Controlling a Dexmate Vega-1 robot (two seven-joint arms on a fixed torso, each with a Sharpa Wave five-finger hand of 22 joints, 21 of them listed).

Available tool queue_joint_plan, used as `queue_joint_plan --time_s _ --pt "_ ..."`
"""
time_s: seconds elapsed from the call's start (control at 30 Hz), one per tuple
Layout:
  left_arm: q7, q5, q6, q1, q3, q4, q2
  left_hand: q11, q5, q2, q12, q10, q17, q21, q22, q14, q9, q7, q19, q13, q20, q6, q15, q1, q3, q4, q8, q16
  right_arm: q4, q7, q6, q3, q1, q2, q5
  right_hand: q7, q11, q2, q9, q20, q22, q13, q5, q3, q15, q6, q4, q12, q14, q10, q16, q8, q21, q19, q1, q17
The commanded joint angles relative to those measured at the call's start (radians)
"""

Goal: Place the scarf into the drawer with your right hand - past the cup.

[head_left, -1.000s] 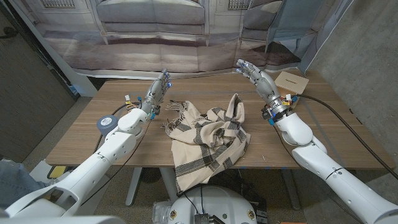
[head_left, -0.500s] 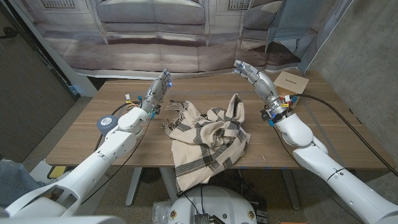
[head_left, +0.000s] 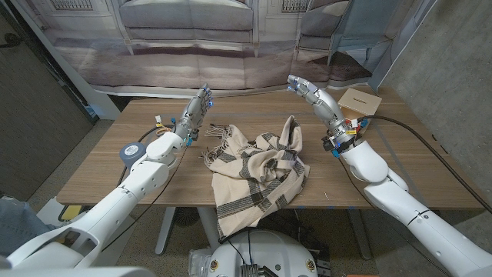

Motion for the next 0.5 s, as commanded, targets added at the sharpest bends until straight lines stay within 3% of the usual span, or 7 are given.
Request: queue_joint_plan --time_s 0.03,0.5 --pt "-0.004 0.006 -0.003 -0.007 0.007 0.004 -0.003 0.000 0.008 0.004 -0.003 0.000 0.001 -0.001 0.003 0.003 0.001 0.001 -0.002 0.003 0.009 0.000 -0.002 0.006 -0.003 -0.002 -0.003 0.001 -0.041 -0.036 -0.004 0.023 -0.033 -0.007 -0.070 -0.007 0.003 -0.003 0.001 -0.006 0.002 0.004 0.006 0.001 -0.007 0.007 -0.004 -0.002 0.007 0.010 0.002 0.000 0.006 0.006 0.008 0.005" --pt "-0.004 0.008 0.005 -0.012 0.013 0.007 -0.006 -0.002 0.008 0.005 -0.004 0.001 0.001 -0.003 0.003 0.003 0.001 0.000 -0.001 0.003 0.011 0.001 -0.001 0.008 -0.006 -0.002 -0.005 0.000 -0.055 -0.054 -0.012 0.025 -0.048 -0.008 -0.115 -0.011 0.002 -0.004 0.001 -0.006 0.002 0.004 0.009 -0.001 -0.008 0.008 -0.006 -0.001 0.013 0.014 0.003 -0.001 0.006 0.008 0.009 0.005"
